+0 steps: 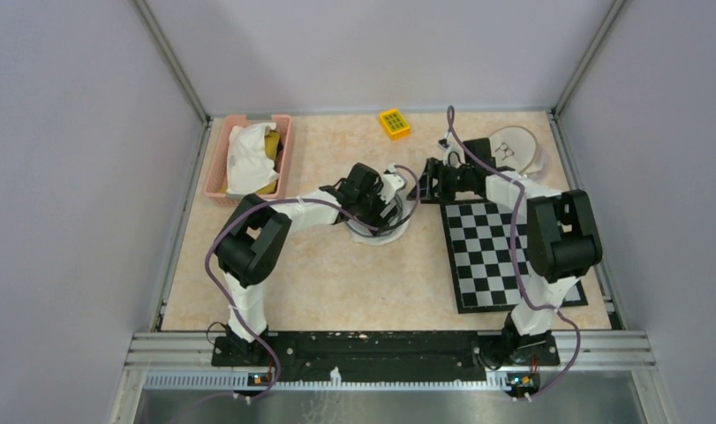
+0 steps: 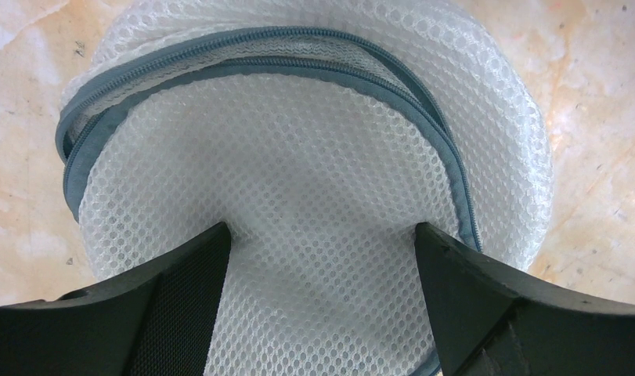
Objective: Unzip the laundry bag and remove the bra
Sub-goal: Move the laundry bag to the center of the board.
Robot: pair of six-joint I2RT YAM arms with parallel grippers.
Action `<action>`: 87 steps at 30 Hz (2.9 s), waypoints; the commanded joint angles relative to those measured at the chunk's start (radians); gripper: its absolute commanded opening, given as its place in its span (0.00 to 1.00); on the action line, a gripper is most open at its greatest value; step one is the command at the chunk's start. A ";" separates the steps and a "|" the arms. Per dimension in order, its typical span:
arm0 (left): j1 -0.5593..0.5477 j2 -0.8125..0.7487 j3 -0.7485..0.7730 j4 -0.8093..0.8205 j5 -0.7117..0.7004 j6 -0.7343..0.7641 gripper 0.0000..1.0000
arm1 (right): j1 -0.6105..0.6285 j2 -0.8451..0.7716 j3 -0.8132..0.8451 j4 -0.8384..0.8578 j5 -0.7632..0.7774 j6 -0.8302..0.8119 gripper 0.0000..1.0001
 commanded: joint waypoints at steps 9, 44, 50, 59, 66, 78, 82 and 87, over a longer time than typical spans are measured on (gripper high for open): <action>0.145 -0.044 -0.104 -0.351 0.048 0.225 0.90 | -0.104 -0.254 0.069 -0.149 -0.048 -0.126 0.82; 0.992 -0.402 -0.288 -0.737 0.065 0.966 0.99 | -0.149 -0.304 0.055 -0.184 -0.051 -0.169 0.82; 0.992 -0.457 -0.141 -0.867 0.098 0.953 0.99 | -0.151 -0.303 0.079 -0.198 -0.045 -0.185 0.82; 0.946 -0.437 0.097 -0.966 0.230 0.823 0.99 | -0.222 -0.249 0.197 -0.236 -0.036 -0.193 0.82; 0.818 -0.451 0.213 -0.908 0.317 0.610 0.99 | -0.349 -0.165 0.338 -0.251 0.004 -0.200 0.81; 0.580 -0.445 0.263 -0.718 0.358 0.335 0.99 | -0.502 0.091 0.607 -0.292 0.343 -0.320 0.78; 0.538 -0.460 0.218 -0.663 0.340 0.302 0.99 | -0.534 0.163 0.635 -0.278 0.390 -0.360 0.76; 0.531 -0.471 0.186 -0.648 0.328 0.299 0.99 | -0.546 0.237 0.608 -0.264 0.405 -0.365 0.74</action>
